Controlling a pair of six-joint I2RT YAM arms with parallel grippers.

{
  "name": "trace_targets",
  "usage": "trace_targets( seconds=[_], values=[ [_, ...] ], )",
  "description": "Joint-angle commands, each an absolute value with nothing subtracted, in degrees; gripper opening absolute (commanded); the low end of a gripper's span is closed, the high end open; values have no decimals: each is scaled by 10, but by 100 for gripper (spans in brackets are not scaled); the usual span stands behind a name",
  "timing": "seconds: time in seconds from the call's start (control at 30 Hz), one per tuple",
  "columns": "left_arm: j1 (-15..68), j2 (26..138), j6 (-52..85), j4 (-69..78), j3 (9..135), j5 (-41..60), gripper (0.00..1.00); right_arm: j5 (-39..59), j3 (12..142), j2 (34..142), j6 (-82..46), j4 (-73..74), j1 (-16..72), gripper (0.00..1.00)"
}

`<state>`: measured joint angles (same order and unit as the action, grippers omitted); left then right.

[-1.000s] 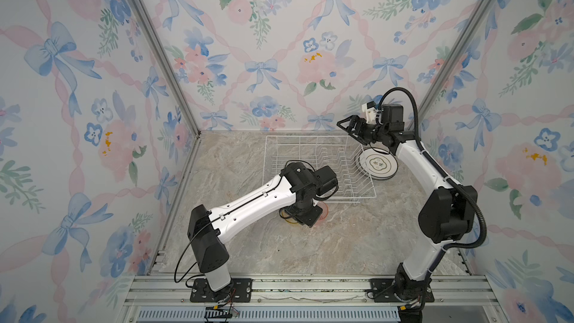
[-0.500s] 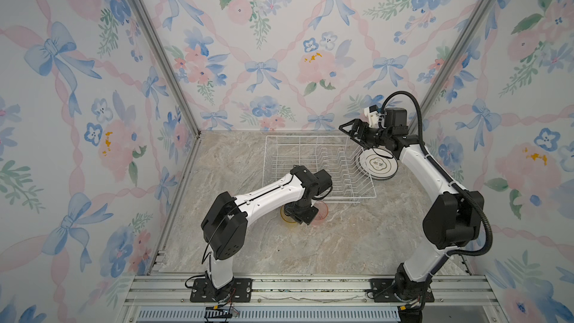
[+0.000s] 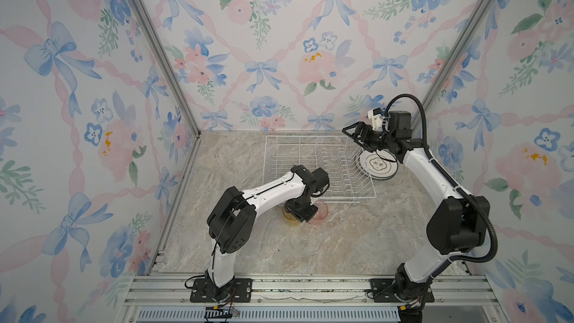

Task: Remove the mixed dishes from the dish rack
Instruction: 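Carry the yellow glass with the left gripper down beside the pink glass, then open the left gripper and raise it while the right gripper moves over the striped cup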

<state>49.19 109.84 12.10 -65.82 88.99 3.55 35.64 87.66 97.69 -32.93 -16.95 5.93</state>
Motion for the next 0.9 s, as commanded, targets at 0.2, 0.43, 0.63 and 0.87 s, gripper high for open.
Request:
trace_targets(
  seconds=[0.2,0.43,0.63,0.87],
  values=[
    [482,1119,96,-655,886,57,10,349,873,960,-317,-178,51,97],
    [479,1114,94,-655,891,61,24,347,875,964,-321,-174,51,97],
    [480,1105,96,-656,906,63,35,348,877,968,-323,-171,52,97],
    [476,1078,103,-658,928,66,44,345,891,976,-312,-189,58,97]
  ],
)
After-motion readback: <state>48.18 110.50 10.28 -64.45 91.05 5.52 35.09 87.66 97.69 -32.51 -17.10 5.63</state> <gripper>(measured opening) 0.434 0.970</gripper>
